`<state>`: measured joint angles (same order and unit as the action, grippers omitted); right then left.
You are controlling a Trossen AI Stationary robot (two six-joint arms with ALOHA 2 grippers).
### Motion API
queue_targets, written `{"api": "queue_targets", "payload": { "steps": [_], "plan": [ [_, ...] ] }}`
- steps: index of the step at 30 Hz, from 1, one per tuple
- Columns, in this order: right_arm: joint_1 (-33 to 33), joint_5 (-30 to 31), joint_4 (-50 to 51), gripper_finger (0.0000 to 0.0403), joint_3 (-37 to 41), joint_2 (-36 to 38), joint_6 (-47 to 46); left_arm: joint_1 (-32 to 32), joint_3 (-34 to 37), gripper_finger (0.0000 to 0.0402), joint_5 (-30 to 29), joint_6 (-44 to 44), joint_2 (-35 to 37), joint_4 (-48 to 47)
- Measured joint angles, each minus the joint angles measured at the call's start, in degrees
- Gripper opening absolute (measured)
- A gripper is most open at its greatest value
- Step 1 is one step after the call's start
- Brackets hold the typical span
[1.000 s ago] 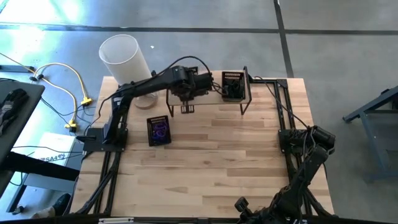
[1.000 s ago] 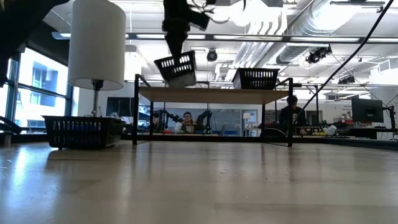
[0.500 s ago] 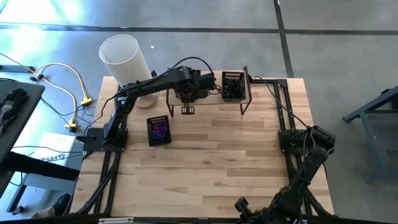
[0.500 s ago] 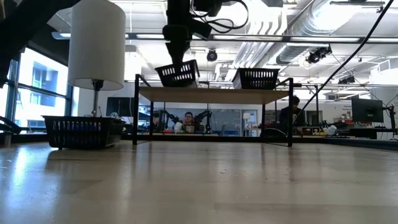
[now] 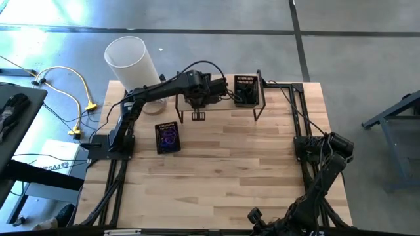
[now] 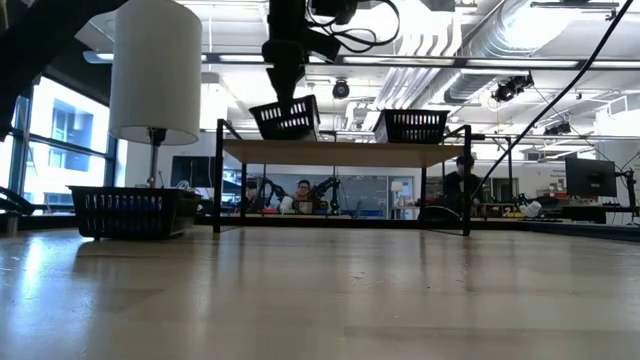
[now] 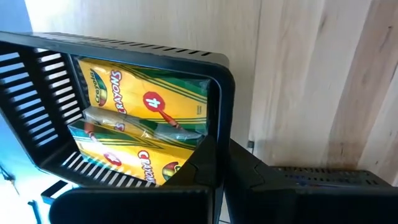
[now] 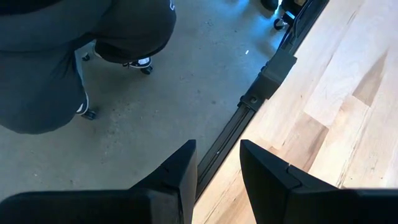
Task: Pick & Place Office Desk Supplies
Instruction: Put the bottom bin onto the shelf
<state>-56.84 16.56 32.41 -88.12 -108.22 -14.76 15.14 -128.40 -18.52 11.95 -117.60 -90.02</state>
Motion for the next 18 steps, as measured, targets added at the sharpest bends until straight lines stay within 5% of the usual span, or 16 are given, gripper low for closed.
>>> {"api": "queue_targets", "payload": {
  "steps": [18],
  "plan": [
    [1.14,-2.45,-0.11,0.0110,0.00,0.02,1.08,-0.33,0.00,0.0001,0.15,0.24,0.28,0.02]
  ]
}}
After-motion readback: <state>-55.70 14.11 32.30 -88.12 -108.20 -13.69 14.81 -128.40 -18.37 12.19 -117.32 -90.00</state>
